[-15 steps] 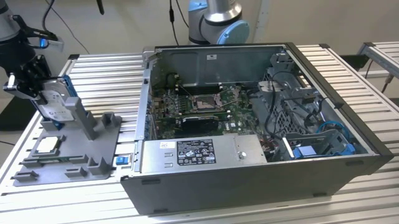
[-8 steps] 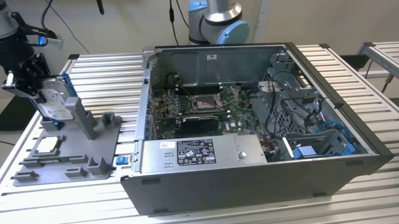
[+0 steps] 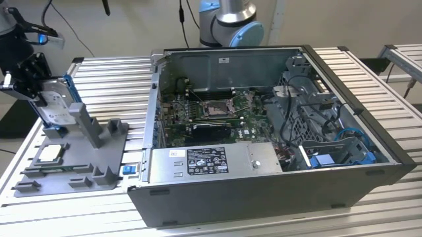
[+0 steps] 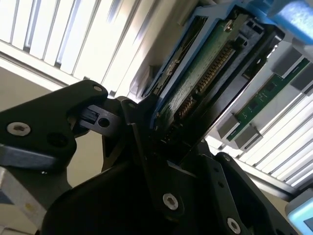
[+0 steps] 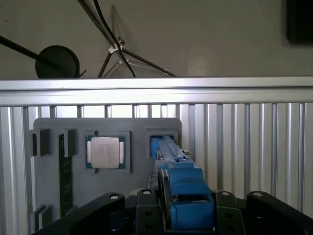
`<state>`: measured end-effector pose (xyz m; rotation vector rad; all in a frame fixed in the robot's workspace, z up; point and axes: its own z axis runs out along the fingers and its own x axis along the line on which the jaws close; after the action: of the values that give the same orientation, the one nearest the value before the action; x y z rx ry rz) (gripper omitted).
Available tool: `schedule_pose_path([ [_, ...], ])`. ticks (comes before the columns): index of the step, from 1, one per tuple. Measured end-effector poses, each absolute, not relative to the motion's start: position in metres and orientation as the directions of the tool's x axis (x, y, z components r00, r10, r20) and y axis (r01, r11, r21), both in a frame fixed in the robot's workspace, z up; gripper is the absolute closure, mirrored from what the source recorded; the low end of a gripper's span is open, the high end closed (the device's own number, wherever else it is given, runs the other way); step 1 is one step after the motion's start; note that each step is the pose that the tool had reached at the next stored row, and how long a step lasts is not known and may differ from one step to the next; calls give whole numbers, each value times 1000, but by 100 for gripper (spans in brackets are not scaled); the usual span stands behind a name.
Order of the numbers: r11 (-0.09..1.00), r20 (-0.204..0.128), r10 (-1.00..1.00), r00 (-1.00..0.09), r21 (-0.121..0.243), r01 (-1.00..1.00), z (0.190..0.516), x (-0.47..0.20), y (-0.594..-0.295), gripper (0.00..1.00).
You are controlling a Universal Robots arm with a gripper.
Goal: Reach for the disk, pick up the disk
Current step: 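Pick up the disk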
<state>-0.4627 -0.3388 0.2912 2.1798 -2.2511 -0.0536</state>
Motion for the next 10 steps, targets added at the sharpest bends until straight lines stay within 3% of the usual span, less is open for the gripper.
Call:
schedule_pose_path([
  [10,32,-18,-999,-32,30,-999,301,-463,-339,100],
])
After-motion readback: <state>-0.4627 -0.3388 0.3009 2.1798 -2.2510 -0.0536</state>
